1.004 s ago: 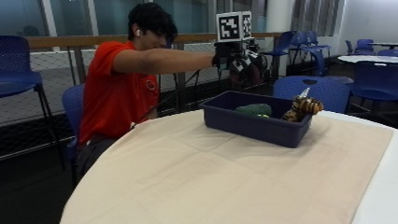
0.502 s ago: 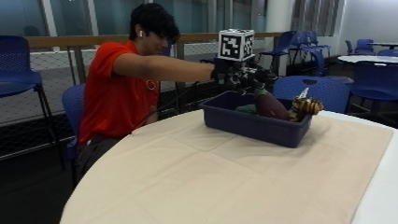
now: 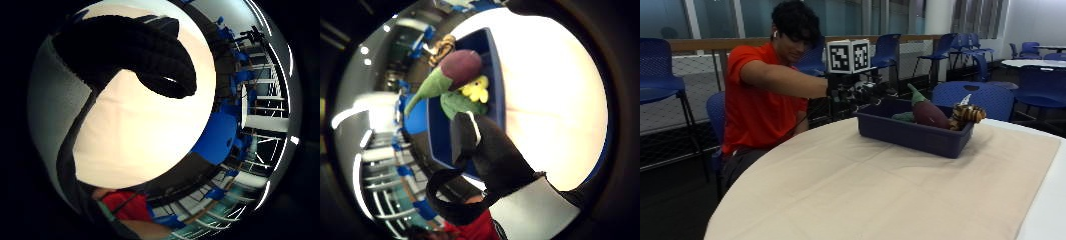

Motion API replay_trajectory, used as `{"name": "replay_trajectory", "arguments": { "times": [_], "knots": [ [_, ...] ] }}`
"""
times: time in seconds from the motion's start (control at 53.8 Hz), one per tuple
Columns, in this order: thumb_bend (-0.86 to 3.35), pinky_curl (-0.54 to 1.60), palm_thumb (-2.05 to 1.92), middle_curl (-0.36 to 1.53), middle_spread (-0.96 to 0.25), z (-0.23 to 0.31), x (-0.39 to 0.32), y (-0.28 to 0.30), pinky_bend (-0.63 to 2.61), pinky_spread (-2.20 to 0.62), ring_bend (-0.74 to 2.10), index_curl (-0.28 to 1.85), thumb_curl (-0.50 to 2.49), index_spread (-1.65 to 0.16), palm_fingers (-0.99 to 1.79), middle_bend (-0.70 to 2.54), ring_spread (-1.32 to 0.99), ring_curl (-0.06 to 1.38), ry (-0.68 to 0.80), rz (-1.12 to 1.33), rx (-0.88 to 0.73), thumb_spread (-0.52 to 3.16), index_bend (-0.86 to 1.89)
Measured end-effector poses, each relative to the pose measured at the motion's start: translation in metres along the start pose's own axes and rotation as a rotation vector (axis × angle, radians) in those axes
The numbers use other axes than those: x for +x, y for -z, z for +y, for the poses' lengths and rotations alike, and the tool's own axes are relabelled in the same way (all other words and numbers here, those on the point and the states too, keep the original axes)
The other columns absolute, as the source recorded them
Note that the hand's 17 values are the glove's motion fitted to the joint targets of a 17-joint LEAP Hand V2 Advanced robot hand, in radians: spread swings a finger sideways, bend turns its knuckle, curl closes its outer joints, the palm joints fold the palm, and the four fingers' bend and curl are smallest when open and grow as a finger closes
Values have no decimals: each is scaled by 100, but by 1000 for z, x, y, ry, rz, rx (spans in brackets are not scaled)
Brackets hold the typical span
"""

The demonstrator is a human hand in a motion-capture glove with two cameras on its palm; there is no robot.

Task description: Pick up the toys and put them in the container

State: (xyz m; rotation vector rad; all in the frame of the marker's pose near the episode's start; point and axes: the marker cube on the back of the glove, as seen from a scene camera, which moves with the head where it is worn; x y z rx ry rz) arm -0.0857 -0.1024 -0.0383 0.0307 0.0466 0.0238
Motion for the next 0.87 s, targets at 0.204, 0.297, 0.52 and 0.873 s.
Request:
{"name": "replay_trajectory", "arguments": {
  "times": [0.204,0.297,0.52,0.873],
  "knots": [
    [-4,33,-5,21,-8,24,37,-13,114,10,20,33,23,-38,-4,15,7,31,-19,-30,86,120,22],
    [-4,32,-6,21,-9,34,54,-16,112,10,21,34,22,-39,-4,14,6,31,-33,-29,72,122,22],
    [-4,31,-5,22,-9,47,86,-14,111,10,21,36,21,-39,-4,15,6,32,-92,-41,52,124,21],
    [-4,31,-5,22,-9,58,94,-9,109,10,20,39,20,-40,-5,14,5,33,-89,-19,53,124,19]
  ]
}}
